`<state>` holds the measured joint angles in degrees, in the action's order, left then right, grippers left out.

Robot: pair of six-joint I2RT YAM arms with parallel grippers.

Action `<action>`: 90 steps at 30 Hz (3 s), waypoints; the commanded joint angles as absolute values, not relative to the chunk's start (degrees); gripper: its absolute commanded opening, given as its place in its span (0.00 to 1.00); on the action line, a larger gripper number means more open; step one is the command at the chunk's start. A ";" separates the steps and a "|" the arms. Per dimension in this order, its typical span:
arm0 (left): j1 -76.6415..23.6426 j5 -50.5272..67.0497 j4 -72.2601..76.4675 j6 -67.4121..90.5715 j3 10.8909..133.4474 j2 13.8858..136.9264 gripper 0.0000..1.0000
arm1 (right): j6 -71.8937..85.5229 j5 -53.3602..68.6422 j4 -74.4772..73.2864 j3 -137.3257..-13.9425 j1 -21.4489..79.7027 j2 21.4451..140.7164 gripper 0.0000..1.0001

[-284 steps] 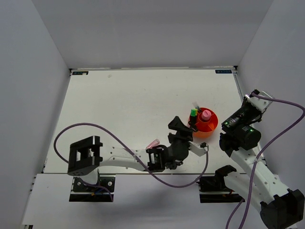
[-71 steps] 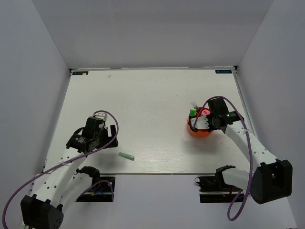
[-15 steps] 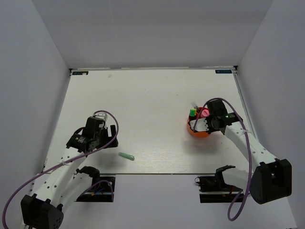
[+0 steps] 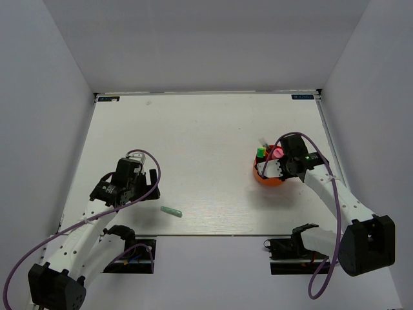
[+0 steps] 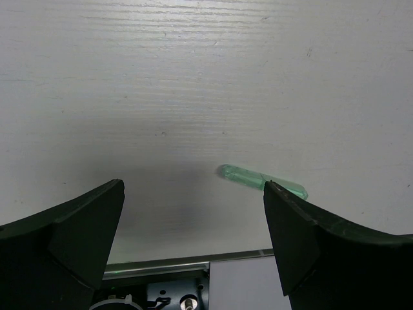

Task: Sort the stationery into containers
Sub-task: Place the stationery in the storage box, then pick up the stationery from the center of the board.

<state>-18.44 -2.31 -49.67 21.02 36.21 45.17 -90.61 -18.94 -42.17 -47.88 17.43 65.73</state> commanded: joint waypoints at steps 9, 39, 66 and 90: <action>-18.19 -2.20 -49.39 20.83 36.74 44.74 0.99 | -116.01 -17.05 -44.21 -49.83 17.84 65.13 0.45; -18.11 -2.29 -49.31 20.83 36.83 44.82 0.99 | -113.39 -15.64 -44.39 -52.47 17.84 64.78 0.65; -25.05 -8.43 -53.53 15.38 43.34 52.47 0.88 | -38.17 56.78 -64.25 -70.49 22.38 66.05 0.43; -19.86 -24.52 -50.62 22.76 37.62 38.59 0.98 | -6.94 12.49 -10.11 -65.03 63.10 99.22 0.56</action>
<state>-20.05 -21.63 -50.98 21.69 37.87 39.81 -8.75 19.94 -14.79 -61.41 61.14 98.98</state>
